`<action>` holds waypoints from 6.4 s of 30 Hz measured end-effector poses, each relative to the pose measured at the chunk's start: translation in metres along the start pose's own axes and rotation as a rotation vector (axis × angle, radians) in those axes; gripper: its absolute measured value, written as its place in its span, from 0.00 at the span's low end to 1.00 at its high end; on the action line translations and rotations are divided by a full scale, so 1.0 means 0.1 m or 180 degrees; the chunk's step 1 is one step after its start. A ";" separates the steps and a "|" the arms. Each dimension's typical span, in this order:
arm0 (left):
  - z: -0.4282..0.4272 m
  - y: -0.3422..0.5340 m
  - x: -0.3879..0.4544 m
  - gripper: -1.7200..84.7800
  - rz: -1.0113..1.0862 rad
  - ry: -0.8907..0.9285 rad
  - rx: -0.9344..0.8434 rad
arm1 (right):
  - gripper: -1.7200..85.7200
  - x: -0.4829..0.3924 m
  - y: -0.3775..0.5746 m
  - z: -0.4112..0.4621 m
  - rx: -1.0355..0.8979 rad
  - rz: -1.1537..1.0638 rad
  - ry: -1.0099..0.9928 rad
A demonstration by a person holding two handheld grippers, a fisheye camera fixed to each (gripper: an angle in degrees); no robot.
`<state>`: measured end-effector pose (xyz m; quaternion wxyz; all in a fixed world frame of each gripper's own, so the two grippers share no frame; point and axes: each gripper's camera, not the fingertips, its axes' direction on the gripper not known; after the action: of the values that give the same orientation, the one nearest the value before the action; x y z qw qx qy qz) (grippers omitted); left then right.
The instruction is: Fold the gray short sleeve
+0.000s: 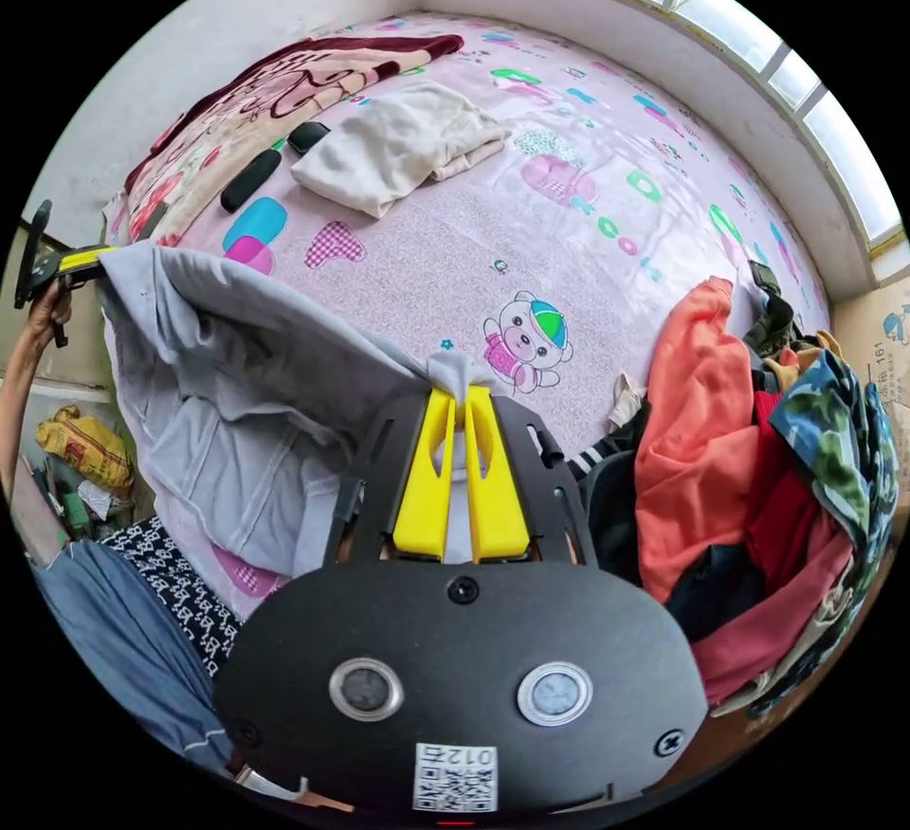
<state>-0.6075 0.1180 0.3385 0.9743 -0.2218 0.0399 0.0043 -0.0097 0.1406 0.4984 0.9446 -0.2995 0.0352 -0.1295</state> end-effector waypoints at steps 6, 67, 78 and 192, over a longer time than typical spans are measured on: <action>0.63 -0.33 -0.18 0.02 -0.0474 -0.0326 -0.0165 | 0.08 -0.27 -0.83 0.77 -0.0339 -0.0213 0.0226; 1.83 -0.45 3.19 0.02 0.1848 -0.1519 0.0349 | 0.02 -1.55 -0.50 1.48 0.0114 -0.0705 0.0473; 2.94 -1.41 1.97 0.04 0.0066 -0.0721 -0.0311 | 0.09 -1.20 -1.11 2.37 -0.0182 -0.0545 0.0264; 4.51 -0.31 2.73 0.02 0.1778 0.1626 0.0447 | 0.11 -1.23 1.46 2.58 0.0267 -0.0246 -0.1305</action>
<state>-0.2999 0.2828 0.7348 0.9070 -0.1290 0.3405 0.2114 -0.0581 0.4318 0.6242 0.9379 -0.2811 -0.1747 -0.1034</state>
